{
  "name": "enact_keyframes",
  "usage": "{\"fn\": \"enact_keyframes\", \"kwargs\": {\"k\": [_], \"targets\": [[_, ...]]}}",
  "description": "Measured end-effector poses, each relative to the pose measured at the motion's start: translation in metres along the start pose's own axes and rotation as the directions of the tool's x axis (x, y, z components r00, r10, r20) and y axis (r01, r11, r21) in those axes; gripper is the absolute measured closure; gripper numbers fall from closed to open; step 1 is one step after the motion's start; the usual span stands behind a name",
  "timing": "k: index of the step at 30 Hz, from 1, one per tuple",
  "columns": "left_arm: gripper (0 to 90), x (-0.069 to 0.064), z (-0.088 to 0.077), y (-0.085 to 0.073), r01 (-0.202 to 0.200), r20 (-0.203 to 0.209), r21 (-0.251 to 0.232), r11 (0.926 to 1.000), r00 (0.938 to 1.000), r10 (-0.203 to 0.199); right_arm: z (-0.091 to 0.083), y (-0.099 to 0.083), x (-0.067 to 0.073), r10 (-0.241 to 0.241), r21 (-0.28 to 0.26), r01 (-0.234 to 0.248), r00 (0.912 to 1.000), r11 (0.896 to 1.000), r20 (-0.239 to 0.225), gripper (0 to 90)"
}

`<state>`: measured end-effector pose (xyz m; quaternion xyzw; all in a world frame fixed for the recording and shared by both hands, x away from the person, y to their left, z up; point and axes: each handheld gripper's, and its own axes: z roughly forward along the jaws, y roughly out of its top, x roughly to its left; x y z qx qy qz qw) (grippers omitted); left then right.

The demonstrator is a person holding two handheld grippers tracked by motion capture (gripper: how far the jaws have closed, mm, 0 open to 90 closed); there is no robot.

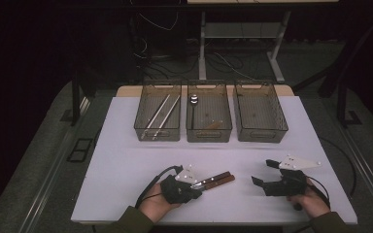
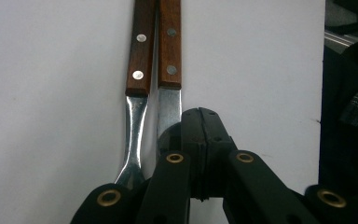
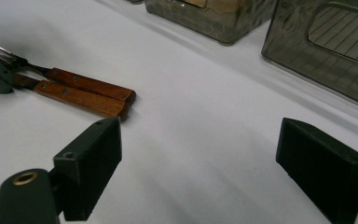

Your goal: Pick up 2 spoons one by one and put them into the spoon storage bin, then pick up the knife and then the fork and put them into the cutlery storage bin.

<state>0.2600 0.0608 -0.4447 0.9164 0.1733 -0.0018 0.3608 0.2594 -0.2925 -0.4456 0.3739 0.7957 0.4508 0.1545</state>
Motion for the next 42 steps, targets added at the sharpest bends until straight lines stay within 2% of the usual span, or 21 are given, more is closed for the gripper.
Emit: {"fn": "enact_keyframes", "kwargs": {"k": [6,14,20,21,24,26,27,28,42], "targets": [[89.5,0.0,-0.001,0.001,-0.026,-0.024,0.019,0.9995,0.9994,0.027,-0.002,0.0,0.001,0.0,-0.005,0.0,1.0,1.0,-0.001,14.4],[89.6,0.001,-0.001,0.002,-0.036,-0.051,0.024,0.9991,0.998,0.037,-0.001,0.001,0.0,0.001,-0.004,-0.001,1.0,1.0,0.002,14.4],[89.6,0.001,0.001,0.002,-0.013,-0.076,0.003,0.9999,0.997,0.013,-0.001,0.001,0.001,0.002,-0.002,-0.002,1.0,1.0,0.0,14.4],[89.6,0.003,-0.001,0.003,-0.035,-0.081,0.024,0.9991,0.9961,0.037,-0.001,0.001,0.0,0.0,-0.004,0.0,1.0,1.0,0.0,14.3],[89.6,0.003,0.0,0.004,-0.043,-0.098,0.025,0.9987,0.9941,0.046,-0.002,0.001,0.001,0.001,-0.008,-0.001,1.0,1.0,0.0,14.3],[89.6,0.003,0.001,0.004,-0.028,-0.108,0.008,0.9996,0.9937,0.029,-0.002,0.001,0.001,0.001,-0.009,-0.001,1.0,1.0,0.0,14.3],[89.6,0.004,0.001,0.004,-0.028,-0.111,0.007,0.9996,0.9934,0.029,-0.001,0.001,0.001,0.001,-0.008,-0.001,1.0,1.0,0.001,14.4],[89.5,0.006,0.0,0.005,-0.046,-0.11,0.024,0.9987,0.9927,0.048,-0.001,0.001,0.001,0.001,-0.006,-0.001,1.0,1.0,0.001,14.4],[89.5,0.012,0.004,0.009,-0.056,-0.142,0.021,0.9982,0.9882,0.058,-0.001,0.001,0.001,-0.001,-0.004,0.001,1.0,1.0,-0.001,14.4]]}}
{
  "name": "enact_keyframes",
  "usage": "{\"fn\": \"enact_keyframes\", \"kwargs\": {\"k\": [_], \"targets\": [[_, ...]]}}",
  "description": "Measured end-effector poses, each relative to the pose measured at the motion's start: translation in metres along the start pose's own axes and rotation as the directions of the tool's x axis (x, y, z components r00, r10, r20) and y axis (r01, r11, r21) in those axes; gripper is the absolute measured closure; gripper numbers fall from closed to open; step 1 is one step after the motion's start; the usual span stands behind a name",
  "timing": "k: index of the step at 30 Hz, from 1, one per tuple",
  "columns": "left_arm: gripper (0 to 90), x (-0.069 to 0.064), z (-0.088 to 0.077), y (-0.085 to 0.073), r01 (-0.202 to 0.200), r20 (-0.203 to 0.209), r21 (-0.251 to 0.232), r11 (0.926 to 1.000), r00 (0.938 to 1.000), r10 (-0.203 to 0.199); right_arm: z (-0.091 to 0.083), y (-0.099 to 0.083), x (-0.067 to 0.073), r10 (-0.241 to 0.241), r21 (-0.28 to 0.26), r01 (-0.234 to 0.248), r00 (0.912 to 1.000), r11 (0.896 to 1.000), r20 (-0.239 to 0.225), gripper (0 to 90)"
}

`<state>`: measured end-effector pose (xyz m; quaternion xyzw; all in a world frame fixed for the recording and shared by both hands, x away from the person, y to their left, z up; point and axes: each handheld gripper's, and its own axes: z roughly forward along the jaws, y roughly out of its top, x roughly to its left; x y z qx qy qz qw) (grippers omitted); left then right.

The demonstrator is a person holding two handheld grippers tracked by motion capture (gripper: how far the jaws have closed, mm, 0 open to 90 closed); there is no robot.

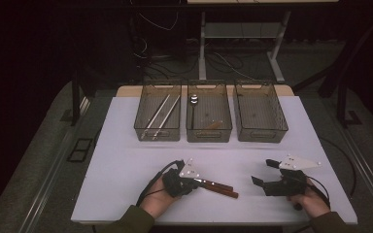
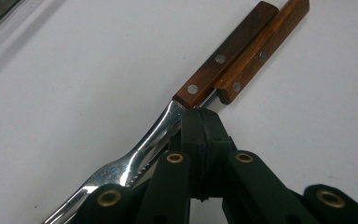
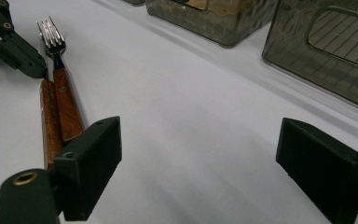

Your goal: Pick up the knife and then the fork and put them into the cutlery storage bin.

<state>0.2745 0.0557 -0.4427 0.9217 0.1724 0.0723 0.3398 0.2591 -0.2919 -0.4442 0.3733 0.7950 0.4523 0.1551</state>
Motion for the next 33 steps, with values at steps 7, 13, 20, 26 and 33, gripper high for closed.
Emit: {"fn": "enact_keyframes", "kwargs": {"k": [7,13,20,26,33], "targets": [[89.4,0.002,0.002,0.002,-0.008,-0.011,-0.004,1.0,0.9999,0.007,0.0,0.0,0.0,0.001,0.001,-0.001,1.0,1.0,0.0,14.4],[89.2,0.007,0.005,0.005,-0.005,-0.024,-0.015,0.9999,0.9997,0.005,0.001,0.0,0.0,-0.001,0.002,0.001,1.0,1.0,-0.002,14.4],[89.2,0.009,0.002,0.01,0.021,0.007,-0.069,0.9974,0.9998,-0.021,0.001,0.0,-0.001,-0.003,0.001,0.003,1.0,1.0,-0.001,14.4],[89.3,0.004,0.012,0.019,0.019,0.051,-0.088,0.9959,0.9986,-0.015,0.002,0.0,-0.001,-0.005,0.004,0.005,1.0,1.0,-0.002,14.3],[89.3,0.001,0.019,0.022,-0.022,0.042,-0.065,0.9977,0.9988,0.025,0.0,0.0,-0.002,-0.002,-0.001,0.002,1.0,1.0,-0.001,14.4]]}}
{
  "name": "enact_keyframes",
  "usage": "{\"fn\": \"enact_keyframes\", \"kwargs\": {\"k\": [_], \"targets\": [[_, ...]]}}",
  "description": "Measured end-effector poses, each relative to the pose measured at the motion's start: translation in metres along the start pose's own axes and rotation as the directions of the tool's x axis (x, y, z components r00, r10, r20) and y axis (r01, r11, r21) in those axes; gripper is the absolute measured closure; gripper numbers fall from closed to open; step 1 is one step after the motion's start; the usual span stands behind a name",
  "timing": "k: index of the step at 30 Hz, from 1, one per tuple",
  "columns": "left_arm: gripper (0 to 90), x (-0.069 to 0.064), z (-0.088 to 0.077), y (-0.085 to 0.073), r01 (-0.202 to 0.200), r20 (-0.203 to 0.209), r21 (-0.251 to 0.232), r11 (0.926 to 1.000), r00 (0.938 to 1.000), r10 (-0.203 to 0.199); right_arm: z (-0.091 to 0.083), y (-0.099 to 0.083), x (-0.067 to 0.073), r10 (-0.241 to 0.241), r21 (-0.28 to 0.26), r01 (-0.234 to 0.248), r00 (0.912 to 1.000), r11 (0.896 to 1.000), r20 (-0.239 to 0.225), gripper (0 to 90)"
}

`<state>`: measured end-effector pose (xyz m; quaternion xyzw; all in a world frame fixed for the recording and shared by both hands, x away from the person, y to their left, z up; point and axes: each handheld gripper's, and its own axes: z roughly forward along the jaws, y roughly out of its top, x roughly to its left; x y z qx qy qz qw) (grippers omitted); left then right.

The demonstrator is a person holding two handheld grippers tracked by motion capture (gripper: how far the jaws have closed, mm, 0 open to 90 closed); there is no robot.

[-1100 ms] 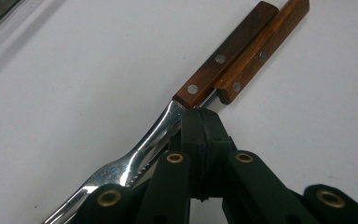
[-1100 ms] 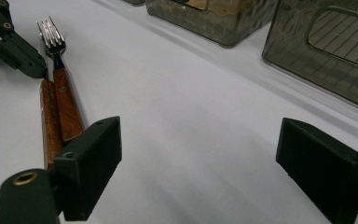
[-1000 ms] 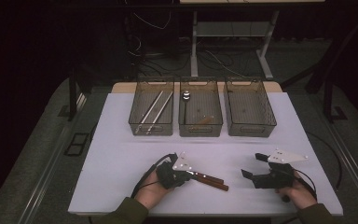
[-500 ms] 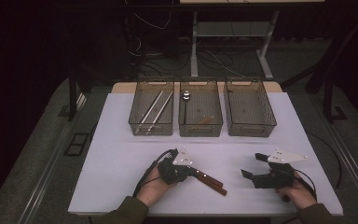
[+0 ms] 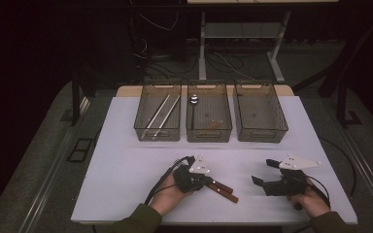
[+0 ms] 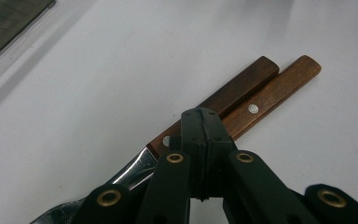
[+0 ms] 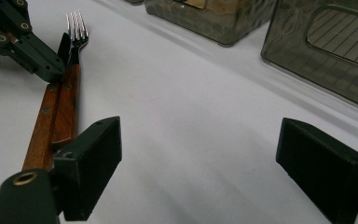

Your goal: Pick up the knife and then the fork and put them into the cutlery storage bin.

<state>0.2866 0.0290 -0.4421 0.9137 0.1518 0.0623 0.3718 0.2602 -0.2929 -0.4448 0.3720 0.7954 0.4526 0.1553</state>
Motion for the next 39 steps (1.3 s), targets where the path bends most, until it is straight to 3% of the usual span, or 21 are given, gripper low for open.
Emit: {"fn": "enact_keyframes", "kwargs": {"k": [3,4,6,10,13,23,27,33,39], "targets": [[89.2,0.001,-0.003,-0.001,0.013,0.006,-0.004,0.9999,0.9999,-0.013,0.0,0.0,0.001,0.001,-0.001,-0.001,1.0,1.0,0.0,14.4],[89.2,-0.001,-0.003,-0.001,0.043,0.01,-0.027,0.9987,0.999,-0.043,-0.001,0.0,0.001,0.001,0.0,-0.001,1.0,1.0,0.0,14.3],[88.3,0.001,-0.01,-0.002,0.043,0.016,-0.039,0.9983,0.999,-0.042,-0.001,0.0,0.0,0.0,-0.002,0.0,1.0,1.0,0.001,14.4],[80.1,0.006,-0.027,-0.012,0.111,0.043,-0.108,0.988,0.9933,-0.107,-0.002,0.001,0.0,-0.005,-0.003,0.005,1.0,1.0,0.001,14.3],[68.1,0.01,-0.039,-0.024,0.141,0.06,-0.133,0.9812,0.9892,-0.134,-0.002,0.0,-0.001,0.003,0.008,-0.003,1.0,1.0,-0.007,14.3],[38.6,0.013,-0.067,-0.058,0.166,0.032,-0.202,0.9653,0.9861,-0.163,-0.001,0.002,0.001,0.004,0.037,-0.003,1.0,0.999,-0.006,14.3],[30.8,0.012,-0.075,-0.066,0.183,0.015,-0.242,0.9527,0.9826,-0.185,0.0,0.006,0.002,0.01,0.056,-0.009,0.9998,0.998,-0.02,14.3],[14.6,0.014,-0.083,-0.075,0.172,-0.037,-0.253,0.952,0.9816,-0.187,0.002,0.016,0.006,0.015,0.053,-0.014,0.9997,0.998,-0.021,14.3],[3.9,0.02,-0.086,-0.08,0.199,-0.074,-0.254,0.9466,0.9719,-0.224,0.008,0.031,0.01,0.003,0.098,0.002,0.9984,0.995,-0.056,14.2]]}}
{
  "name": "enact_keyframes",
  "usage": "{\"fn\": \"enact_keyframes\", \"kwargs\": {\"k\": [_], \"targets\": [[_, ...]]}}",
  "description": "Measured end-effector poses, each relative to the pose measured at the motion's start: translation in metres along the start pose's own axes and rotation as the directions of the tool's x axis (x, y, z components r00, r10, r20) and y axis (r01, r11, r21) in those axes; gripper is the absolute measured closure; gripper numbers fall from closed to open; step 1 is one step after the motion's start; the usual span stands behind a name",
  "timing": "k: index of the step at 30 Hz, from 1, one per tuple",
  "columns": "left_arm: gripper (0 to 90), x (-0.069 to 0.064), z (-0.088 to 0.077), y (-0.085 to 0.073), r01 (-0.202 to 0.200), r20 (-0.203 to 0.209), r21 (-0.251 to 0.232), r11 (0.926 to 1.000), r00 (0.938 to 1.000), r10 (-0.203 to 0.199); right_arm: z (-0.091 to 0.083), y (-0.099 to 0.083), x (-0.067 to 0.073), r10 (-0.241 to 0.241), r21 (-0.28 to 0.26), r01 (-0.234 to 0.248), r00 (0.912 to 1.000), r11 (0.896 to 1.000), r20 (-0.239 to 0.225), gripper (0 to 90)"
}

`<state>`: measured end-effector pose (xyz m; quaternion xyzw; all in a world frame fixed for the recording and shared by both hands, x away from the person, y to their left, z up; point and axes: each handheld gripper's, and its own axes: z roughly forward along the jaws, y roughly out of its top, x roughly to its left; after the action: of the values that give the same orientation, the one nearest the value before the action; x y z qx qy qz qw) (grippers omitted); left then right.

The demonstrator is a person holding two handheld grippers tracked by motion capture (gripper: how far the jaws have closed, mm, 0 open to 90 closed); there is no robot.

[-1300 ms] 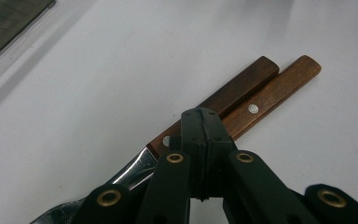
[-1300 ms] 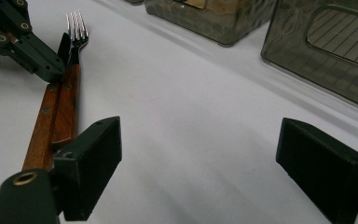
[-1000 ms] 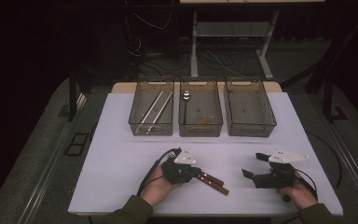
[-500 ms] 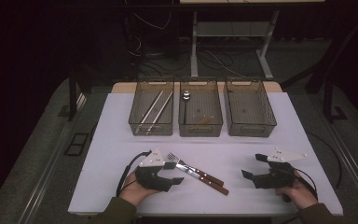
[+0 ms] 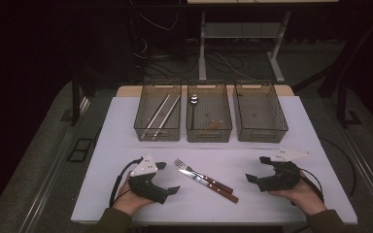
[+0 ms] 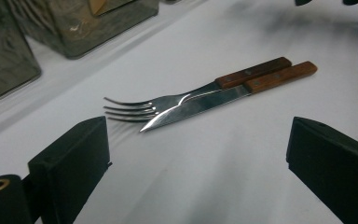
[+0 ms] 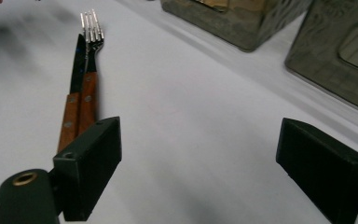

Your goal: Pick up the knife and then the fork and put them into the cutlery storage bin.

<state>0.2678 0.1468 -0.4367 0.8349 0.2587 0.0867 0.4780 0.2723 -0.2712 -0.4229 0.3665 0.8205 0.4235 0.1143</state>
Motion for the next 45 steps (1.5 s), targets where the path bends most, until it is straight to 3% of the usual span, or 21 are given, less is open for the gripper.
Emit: {"fn": "enact_keyframes", "kwargs": {"k": [2,5,13,19,33,45], "targets": [[0.0,0.002,0.001,0.0,0.024,0.005,0.014,0.9996,0.9997,-0.024,0.001,0.006,0.002,-0.022,0.014,0.022,0.9993,1.0,-0.031,12.4],[0.0,0.002,0.004,0.0,0.03,0.004,0.031,0.9991,0.9995,-0.03,0.005,0.015,0.005,-0.014,0.035,0.016,0.9983,0.999,-0.057,15.5],[0.0,0.002,0.004,0.002,0.022,0.004,0.031,0.9993,0.9997,-0.022,0.021,0.03,0.013,-0.045,0.06,0.051,0.9942,0.997,-0.097,32.9],[0.0,0.001,0.002,0.003,0.021,-0.001,0.023,0.9995,0.9998,-0.021,0.032,0.038,0.021,-0.041,0.079,0.052,0.9908,0.996,-0.129,43.9],[0.0,0.002,0.001,0.003,0.024,0.001,0.012,0.9996,0.9997,-0.024,0.067,0.049,0.05,-0.118,0.157,0.153,0.971,0.976,-0.208,68.3],[0.0,0.001,0.001,0.004,0.023,0.006,0.006,0.9997,0.9997,-0.023,0.092,0.054,0.066,-0.136,0.195,0.185,0.9616,0.963,-0.238,73.9]]}}
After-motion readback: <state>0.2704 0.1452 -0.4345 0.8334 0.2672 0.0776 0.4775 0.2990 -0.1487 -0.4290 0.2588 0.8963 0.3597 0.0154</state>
